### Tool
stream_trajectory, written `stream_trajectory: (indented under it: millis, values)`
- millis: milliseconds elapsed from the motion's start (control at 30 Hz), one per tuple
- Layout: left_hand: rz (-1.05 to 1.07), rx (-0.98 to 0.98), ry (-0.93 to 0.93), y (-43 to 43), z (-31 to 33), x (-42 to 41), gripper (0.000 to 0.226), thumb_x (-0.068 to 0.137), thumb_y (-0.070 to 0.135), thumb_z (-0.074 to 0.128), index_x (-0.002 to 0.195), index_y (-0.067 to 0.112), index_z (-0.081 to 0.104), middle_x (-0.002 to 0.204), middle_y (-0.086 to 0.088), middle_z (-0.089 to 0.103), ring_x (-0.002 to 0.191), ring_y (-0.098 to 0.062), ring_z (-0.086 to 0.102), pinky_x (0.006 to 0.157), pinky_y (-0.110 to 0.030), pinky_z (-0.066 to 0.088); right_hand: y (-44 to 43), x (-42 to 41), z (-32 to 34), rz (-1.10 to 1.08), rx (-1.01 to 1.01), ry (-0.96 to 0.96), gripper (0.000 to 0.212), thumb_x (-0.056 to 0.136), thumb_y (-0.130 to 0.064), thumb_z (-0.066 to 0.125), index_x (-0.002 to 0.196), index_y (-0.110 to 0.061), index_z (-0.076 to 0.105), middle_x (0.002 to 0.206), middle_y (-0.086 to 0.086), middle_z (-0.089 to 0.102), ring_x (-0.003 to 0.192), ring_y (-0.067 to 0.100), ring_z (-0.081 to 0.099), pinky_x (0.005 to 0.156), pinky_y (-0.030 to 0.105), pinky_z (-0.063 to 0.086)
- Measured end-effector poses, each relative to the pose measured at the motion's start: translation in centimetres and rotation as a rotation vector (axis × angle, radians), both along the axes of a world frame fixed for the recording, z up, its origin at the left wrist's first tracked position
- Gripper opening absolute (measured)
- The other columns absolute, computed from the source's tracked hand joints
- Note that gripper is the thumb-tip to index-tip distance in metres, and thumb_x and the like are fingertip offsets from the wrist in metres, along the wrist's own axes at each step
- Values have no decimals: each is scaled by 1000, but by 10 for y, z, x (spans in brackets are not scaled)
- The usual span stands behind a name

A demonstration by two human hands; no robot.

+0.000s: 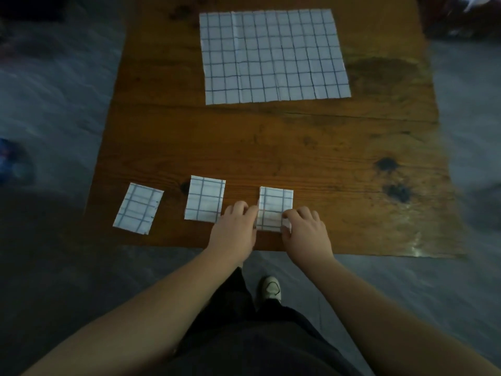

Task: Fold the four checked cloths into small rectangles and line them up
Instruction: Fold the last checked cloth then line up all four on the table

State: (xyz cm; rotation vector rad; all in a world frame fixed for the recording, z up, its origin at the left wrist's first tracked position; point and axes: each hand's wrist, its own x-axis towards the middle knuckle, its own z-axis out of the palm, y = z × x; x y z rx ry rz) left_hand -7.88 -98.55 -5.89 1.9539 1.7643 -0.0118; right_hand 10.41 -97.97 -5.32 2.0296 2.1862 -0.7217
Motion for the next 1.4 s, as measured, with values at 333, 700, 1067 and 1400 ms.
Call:
stream_trajectory:
  millis: [333, 700, 1067, 1400]
  values:
    - [427, 175, 80, -97, 101, -51, 57, 101, 41, 51, 153, 26, 33, 159, -1, 37, 149, -21, 30, 119, -41, 31, -21, -62, 94, 395, 38, 170, 57, 104, -38, 49, 157, -24, 32, 164, -1, 31, 155, 23, 18, 126, 47, 23]
    - [926, 338, 205, -232, 193, -216, 59, 100, 45, 49, 154, 25, 36, 162, -3, 36, 151, -25, 27, 123, -41, 23, -97, -262, 191, 802, 153, 286, 65, 104, -46, 48, 161, -33, 21, 170, -6, 17, 158, 19, 7, 128, 44, 12]
    - [1167, 347, 344, -378, 235, -461, 67, 101, 54, 41, 160, 27, 22, 167, -4, 23, 154, -25, 17, 126, -43, 17, -196, -542, 224, 964, 305, 378, 64, 101, -47, 50, 158, -26, 32, 164, 2, 32, 153, 24, 23, 125, 44, 25]
    - [1128, 304, 241, -337, 248, -611, 71, 102, 55, 41, 160, 30, 10, 170, -1, 8, 157, -23, -2, 127, -49, 9, -171, -686, 232, 916, 282, 330, 65, 102, -48, 49, 160, -30, 25, 167, -1, 24, 155, 21, 16, 124, 42, 21]
